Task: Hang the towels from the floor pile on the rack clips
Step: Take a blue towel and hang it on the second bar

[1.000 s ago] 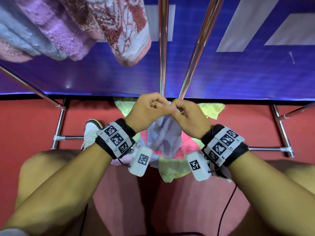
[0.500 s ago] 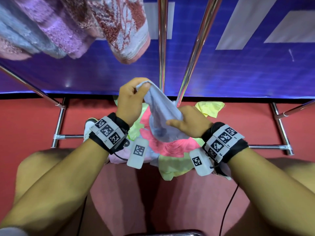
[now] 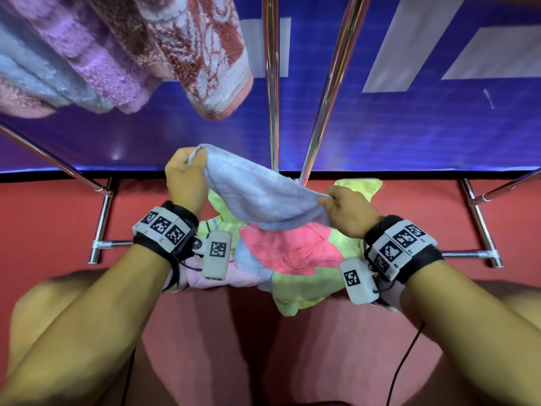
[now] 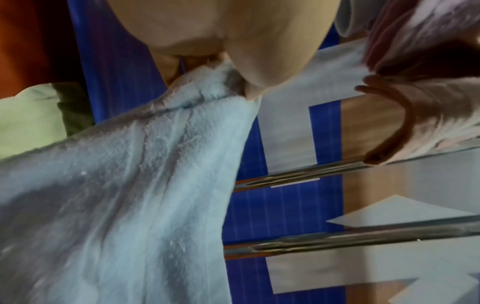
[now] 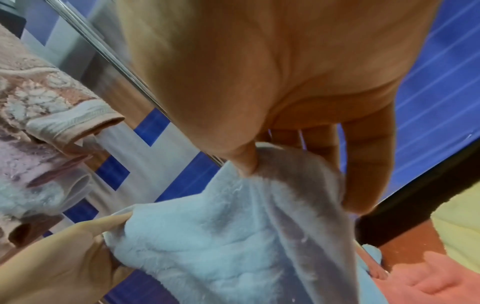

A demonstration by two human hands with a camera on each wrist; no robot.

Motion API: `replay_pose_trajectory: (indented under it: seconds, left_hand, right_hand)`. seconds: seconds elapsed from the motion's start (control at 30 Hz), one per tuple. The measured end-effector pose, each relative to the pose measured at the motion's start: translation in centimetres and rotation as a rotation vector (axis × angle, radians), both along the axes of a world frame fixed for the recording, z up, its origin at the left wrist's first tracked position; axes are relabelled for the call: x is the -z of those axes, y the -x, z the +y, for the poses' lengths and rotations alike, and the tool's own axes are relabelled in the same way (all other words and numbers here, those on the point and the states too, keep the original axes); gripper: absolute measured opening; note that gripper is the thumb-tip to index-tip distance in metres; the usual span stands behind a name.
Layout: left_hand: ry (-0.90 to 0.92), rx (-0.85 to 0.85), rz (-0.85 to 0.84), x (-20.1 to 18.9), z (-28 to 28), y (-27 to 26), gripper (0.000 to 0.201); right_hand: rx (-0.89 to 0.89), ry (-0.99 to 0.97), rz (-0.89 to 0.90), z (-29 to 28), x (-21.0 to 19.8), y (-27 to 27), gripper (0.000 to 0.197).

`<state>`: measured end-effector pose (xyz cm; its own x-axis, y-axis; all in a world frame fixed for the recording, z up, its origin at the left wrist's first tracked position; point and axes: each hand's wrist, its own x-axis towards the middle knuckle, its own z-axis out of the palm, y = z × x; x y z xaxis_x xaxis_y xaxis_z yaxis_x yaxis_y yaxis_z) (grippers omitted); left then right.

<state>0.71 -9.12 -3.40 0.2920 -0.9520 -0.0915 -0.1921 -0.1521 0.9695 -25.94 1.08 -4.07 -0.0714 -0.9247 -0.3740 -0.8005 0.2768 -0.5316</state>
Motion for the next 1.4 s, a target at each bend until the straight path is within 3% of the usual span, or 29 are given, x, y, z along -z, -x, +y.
replay_pose_trajectory:
  seconds: [0.1,0.27,0.37,0.5,0.6,0.77,0.87,1.0,1.23,1.4]
  left_hand:
    - [0.02,0.074,-0.012,-0.2,0.7,0.9,0.022]
    - [0.006,0.319,0.04,0.2,2.7,3.9,0.036]
    - [-0.07,0.445,0.116,0.6,3.2,5.5,0.046]
    - [-0.08,0.595,0.162,-0.4,4.1,6.5,0.064]
    - [-0.105,0.642,0.179,-1.3,4.5,6.8,0.057]
    - [-0.151,0.686,0.228,-1.7,4.9,7.3,0.027]
    - [-0.182,0.74,0.231,-1.9,5.2,7.5,0.032]
    - [-0.184,0.703,0.252,-2.4,5.2,7.5,0.021]
    - [-0.137,0.568,0.21,-2.6,4.4,6.8,0.003]
    - [-0.071,0.436,0.193,-2.5,3.6,6.2,0.017]
  right_hand:
    - [0.044,0.102,-0.132,-0.2,-0.8,-0.6,0.028]
    - [0.258,0.107,-0.727,-0.7,-3.4,-2.4,0.01]
    - [0.387,0.046,-1.054,-1.4,-4.5,-3.2,0.035]
    - [0.416,0.086,-1.193,-2.1,-5.4,-3.1,0.031]
    - [0.339,0.131,-1.122,-2.0,-5.2,-3.2,0.034]
    - [0.159,0.362,-0.717,-1.5,-4.0,-3.8,0.045]
    - [0.17,0.507,-0.508,-1.5,-3.4,-4.0,0.028]
    - [0.064,0.684,-0.286,-1.5,-2.9,-3.8,0.011]
    - [-0.005,0.688,-0.205,-1.7,-2.4,-3.1,0.014]
    - [-0.073,0.708,-0.151,-1.7,-2.2,-3.0,0.015]
